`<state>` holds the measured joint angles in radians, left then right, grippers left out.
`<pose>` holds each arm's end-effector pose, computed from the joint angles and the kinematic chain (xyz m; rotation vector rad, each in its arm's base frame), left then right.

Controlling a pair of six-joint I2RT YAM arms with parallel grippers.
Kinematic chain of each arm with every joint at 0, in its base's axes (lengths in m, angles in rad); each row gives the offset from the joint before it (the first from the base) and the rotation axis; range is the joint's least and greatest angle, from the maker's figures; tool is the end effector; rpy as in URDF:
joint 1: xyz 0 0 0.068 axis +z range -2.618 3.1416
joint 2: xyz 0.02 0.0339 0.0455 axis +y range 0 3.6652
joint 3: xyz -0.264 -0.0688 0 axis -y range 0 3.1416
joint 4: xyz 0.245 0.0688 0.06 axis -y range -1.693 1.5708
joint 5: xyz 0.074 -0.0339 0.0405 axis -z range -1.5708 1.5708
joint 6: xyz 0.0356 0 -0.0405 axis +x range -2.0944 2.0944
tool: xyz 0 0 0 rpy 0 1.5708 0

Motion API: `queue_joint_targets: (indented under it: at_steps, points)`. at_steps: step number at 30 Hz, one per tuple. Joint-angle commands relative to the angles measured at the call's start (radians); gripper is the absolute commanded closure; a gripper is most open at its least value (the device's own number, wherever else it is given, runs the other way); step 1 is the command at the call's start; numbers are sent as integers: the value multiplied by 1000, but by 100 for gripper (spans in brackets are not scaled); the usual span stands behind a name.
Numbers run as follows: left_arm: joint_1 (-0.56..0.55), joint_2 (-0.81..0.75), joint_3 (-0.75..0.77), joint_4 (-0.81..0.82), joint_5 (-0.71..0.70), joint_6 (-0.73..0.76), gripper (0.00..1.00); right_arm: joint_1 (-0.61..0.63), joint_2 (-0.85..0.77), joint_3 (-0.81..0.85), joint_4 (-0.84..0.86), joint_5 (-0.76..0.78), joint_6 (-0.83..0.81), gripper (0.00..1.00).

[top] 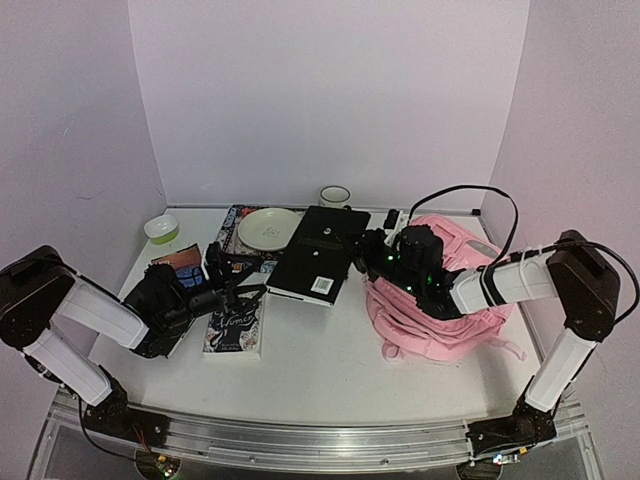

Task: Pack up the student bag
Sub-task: Pass from the right arm to the left

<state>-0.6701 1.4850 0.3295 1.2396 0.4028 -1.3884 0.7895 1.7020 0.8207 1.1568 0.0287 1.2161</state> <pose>0.1932 -0.1709 0.1855 -0.2584 1.8256 -1.8673 0.2557 0.2564 0.2542 0.3455 1.4608 1.6608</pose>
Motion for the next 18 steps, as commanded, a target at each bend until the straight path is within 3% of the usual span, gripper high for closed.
queue_joint_targets:
  at_steps: [1,14,18]
  points:
    - [-25,35,64,49,-29,-12,3,26,-25,45,441,94,-9,100]
    - [-50,60,-24,38,-123,-117,3,39,-31,107,450,115,-85,100]
    - [-49,69,2,35,-94,-99,3,41,-13,123,454,105,-64,100]
